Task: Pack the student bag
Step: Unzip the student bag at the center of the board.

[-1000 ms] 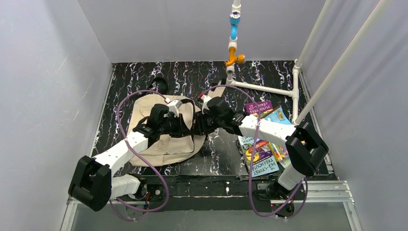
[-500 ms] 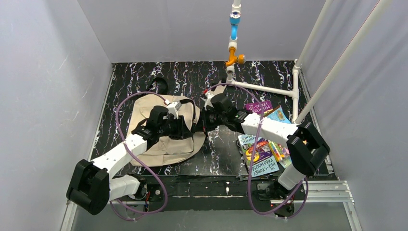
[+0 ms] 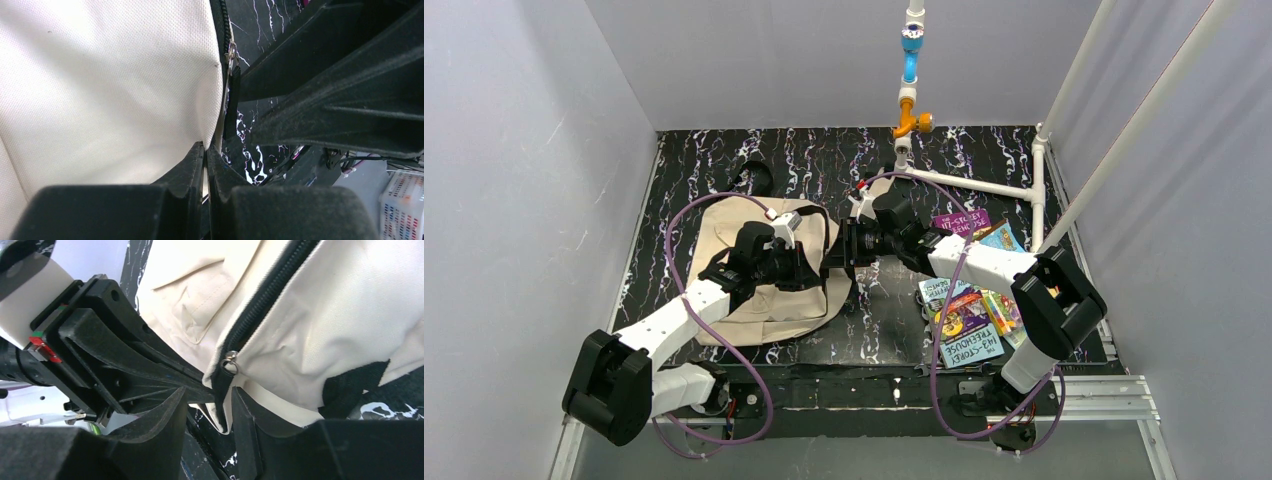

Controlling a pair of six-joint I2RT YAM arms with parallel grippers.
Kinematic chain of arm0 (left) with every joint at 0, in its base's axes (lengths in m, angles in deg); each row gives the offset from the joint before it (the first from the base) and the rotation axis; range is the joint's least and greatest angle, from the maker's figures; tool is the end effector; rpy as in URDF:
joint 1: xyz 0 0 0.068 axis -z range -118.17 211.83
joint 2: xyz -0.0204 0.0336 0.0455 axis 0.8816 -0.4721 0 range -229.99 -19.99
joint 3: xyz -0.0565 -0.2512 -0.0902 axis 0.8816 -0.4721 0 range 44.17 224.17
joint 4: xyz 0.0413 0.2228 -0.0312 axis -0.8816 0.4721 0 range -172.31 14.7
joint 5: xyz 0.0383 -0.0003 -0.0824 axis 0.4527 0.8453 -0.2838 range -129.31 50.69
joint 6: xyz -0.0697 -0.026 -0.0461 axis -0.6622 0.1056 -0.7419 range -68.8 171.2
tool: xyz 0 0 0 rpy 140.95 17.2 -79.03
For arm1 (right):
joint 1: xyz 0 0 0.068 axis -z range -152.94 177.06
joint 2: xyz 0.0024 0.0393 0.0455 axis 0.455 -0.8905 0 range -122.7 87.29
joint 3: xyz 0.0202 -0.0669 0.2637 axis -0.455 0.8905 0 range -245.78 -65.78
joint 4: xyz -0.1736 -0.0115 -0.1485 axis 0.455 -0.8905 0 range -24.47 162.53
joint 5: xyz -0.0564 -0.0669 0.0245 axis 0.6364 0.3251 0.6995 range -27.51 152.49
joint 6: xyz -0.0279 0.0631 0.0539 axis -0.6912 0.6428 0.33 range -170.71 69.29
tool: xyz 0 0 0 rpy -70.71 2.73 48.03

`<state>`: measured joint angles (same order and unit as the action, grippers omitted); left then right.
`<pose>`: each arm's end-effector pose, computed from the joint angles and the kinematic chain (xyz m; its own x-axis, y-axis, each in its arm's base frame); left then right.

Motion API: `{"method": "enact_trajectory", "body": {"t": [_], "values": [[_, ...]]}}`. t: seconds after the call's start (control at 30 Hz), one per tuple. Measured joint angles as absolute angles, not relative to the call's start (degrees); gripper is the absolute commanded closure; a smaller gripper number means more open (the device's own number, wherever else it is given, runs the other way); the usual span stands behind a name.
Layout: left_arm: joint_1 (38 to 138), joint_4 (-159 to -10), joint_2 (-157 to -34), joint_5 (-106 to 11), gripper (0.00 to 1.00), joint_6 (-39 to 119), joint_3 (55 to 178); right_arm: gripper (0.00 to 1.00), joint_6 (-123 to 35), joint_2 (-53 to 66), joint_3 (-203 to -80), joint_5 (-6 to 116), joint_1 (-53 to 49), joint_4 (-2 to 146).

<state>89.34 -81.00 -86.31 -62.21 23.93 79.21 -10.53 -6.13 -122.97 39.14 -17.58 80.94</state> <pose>0.2051 -0.1409 0.2193 -0.7528 -0.0839 -0.6529 0.4177 0.7057 -0.5723 0.2408 0.2811 0.2337 -0.8309 0.0118 -0.5562 -0.4692 0.5224 0.7120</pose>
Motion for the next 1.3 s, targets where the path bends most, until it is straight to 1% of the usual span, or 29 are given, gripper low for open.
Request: {"method": "enact_trajectory", "body": {"t": [0.13,0.17,0.23,0.3,0.4,0.43,0.47,0.53,0.57,0.63,0.67,0.73,0.8,0.83,0.97,1.0,1.1,1.17,1.2,1.27,1.3], "values": [[89.3,-81.4,-86.3,-62.3,1.0,23.9,79.1,0.54,-10.3,-6.5,-123.0,38.3,-18.0,82.3],[89.4,-81.6,-86.3,-62.4,1.0,24.0,79.1,0.55,-10.3,-6.8,-123.0,38.3,-18.1,82.7],[89.3,-81.7,-86.3,-62.5,1.0,23.9,79.1,0.63,-10.3,-7.6,-123.0,38.3,-18.4,83.1],[89.4,-81.8,-86.3,-62.5,1.0,24.0,79.1,0.68,-10.2,-8.7,-123.0,38.2,-18.5,83.4],[89.3,-81.8,-86.3,-62.5,1.0,24.1,79.1,0.9,-9.9,-9.9,-123.0,38.3,-18.6,83.1],[89.3,-81.8,-86.3,-62.5,0.95,24.1,79.1,0.93,-9.7,-10.0,-123.0,38.3,-18.7,82.9],[89.3,-81.8,-86.3,-62.5,0.88,24.1,79.1,0.94,-9.3,-10.0,-123.1,38.5,-18.7,82.8],[89.3,-81.8,-86.3,-62.4,0.68,24.3,79.1,0.93,-8.6,-10.0,-123.4,38.7,-18.7,82.2],[89.4,-81.7,-86.3,-62.4,0.6,24.4,79.1,0.93,-8.1,-10.0,-123.4,38.7,-18.7,82.0],[89.7,-81.3,-86.3,-62.0,0.5,24.5,79.1,0.98,-6.9,-9.8,-123.4,38.7,-18.7,81.8],[90.0,-81.1,-86.3,-61.6,0.46,24.5,79.1,0.99,-6.0,-9.5,-123.4,38.6,-18.7,81.8],[91.7,-80.7,-86.3,-59.8,0.43,24.4,79.1,0.99,-3.9,-9.0,-123.3,38.4,-18.7,81.9],[93.8,-80.5,-86.3,-57.8,0.43,24.4,79.1,0.99,-1.5,-8.6,-123.2,38.0,-18.7,82.6],[95.1,-80.5,-86.2,-56.2,0.46,24.5,79.1,0.99,-0.1,-8.5,-123.1,37.7,-18.7,83.3],[97.2,-79.9,-86.2,-50.5,0.63,25.2,79.1,0.99,3.9,-8.5,-122.4,36.6,-18.7,85.1],[97.3,-79.2,-86.2,-49.2,0.71,25.5,79.1,0.98,4.3,-8.5,-122.3,36.5,-18.7,85.1],[97.4,-77.9,-85.6,-47.0,0.83,26.1,78.8,0.93,3.9,-8.4,-122.3,36.3,-18.5,84.3],[97.4,-77.8,-83.9,-45.9,0.88,26.2,77.5,0.89,3.2,-8.0,-122.3,36.1,-18.0,83.9],[97.4,-77.8,-82.8,-45.6,0.9,26.3,76.7,0.9,2.9,-7.6,-122.3,35.8,-17.9,83.9],[97.4,-77.5,-81.2,-45.4,0.92,26.6,75.7,0.99,2.4,-7.0,-122.3,34.9,-17.4,84.1],[97.4,-77.4,-80.9,-45.4,0.94,26.6,75.5,0.99,2.1,-6.8,-122.3,34.7,-17.2,84.3]]}}
